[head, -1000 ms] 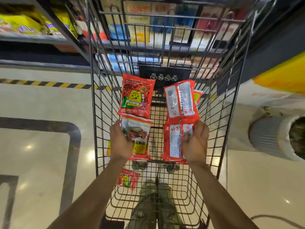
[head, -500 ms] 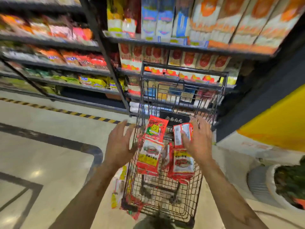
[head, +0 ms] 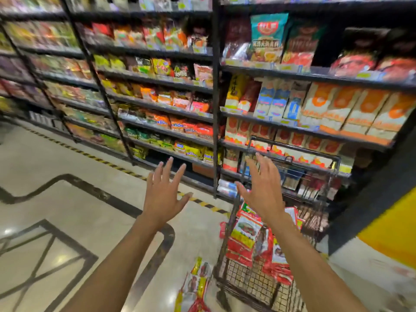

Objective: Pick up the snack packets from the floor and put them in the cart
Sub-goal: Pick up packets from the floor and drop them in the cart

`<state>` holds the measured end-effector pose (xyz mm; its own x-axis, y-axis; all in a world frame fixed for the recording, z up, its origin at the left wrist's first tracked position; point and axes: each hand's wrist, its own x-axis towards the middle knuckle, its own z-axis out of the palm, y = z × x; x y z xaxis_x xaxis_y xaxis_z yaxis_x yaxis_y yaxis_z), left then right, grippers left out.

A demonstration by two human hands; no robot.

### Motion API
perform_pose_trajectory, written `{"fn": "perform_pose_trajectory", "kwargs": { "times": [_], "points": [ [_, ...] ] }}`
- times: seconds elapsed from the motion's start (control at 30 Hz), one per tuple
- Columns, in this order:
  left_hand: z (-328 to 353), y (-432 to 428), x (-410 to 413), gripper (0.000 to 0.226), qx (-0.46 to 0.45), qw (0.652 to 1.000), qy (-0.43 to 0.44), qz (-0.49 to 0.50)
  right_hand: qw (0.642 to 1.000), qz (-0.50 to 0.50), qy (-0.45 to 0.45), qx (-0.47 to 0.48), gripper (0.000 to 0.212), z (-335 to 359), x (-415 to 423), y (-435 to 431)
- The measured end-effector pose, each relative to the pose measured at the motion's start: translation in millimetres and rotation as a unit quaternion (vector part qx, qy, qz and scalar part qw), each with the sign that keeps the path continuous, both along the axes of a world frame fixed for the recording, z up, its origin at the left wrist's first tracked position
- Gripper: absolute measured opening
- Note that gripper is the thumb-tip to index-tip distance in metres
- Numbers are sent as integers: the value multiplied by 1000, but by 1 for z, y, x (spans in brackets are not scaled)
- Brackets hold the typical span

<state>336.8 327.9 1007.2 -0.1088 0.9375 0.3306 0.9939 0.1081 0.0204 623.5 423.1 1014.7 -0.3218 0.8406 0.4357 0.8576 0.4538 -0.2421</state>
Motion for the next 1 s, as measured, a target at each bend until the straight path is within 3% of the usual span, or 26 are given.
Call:
{"fn": "perform_pose_trajectory", "kwargs": {
  "times": [0.23,0.47,0.73,1.0],
  "points": [
    [52,-131,-92,86,30,999,28,28,997,3,-8,71,83,50,-110,-112],
    [73,-195,-173,87,54,996,45,45,998,20,-28,51,96,69,-202,-171],
    [65,-171,-247,89,50,997,34,50,999,-3,-37,27,100,57,-276,-144],
    [30,-54,-339,90,26,999,39,-4,998,-64,-4,20,99,7,-331,-53]
  ]
}}
